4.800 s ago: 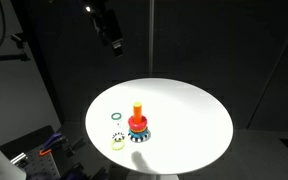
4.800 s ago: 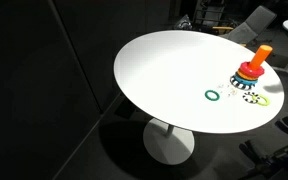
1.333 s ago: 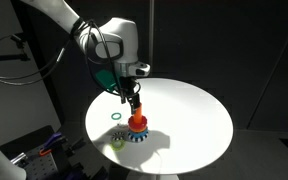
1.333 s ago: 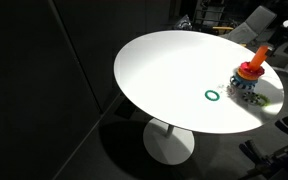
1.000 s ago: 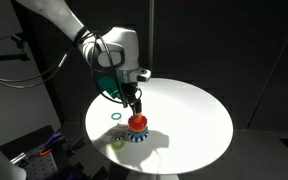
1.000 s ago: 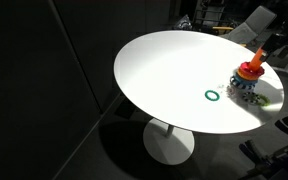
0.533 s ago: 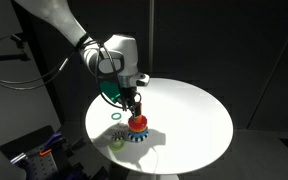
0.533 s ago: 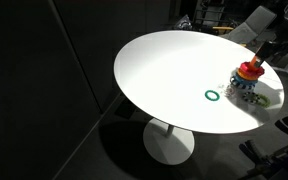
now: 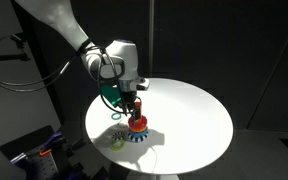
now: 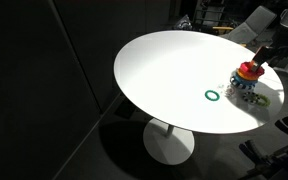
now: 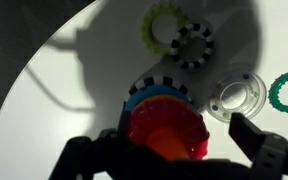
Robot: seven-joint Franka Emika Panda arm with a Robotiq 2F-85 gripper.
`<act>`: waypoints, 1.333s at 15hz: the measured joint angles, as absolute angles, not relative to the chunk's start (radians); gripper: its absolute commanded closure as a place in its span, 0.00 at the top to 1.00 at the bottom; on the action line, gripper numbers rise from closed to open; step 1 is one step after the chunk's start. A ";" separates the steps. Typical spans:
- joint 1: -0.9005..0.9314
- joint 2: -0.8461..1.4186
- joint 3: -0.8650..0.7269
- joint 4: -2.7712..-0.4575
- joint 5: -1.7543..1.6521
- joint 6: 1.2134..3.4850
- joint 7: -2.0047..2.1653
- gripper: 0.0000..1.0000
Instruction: Remove the red hoop from the stand
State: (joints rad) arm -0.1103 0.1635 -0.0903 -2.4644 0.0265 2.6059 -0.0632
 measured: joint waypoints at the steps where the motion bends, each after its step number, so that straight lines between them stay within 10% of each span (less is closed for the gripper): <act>1: -0.110 0.167 -0.091 -2.465 0.026 2.614 -0.062 1.00; 20: -0.110 0.235 -0.101 -2.505 0.026 2.828 -0.034 1.00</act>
State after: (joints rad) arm -0.1103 0.2353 -0.1005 -2.5051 0.0264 2.8275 -0.0344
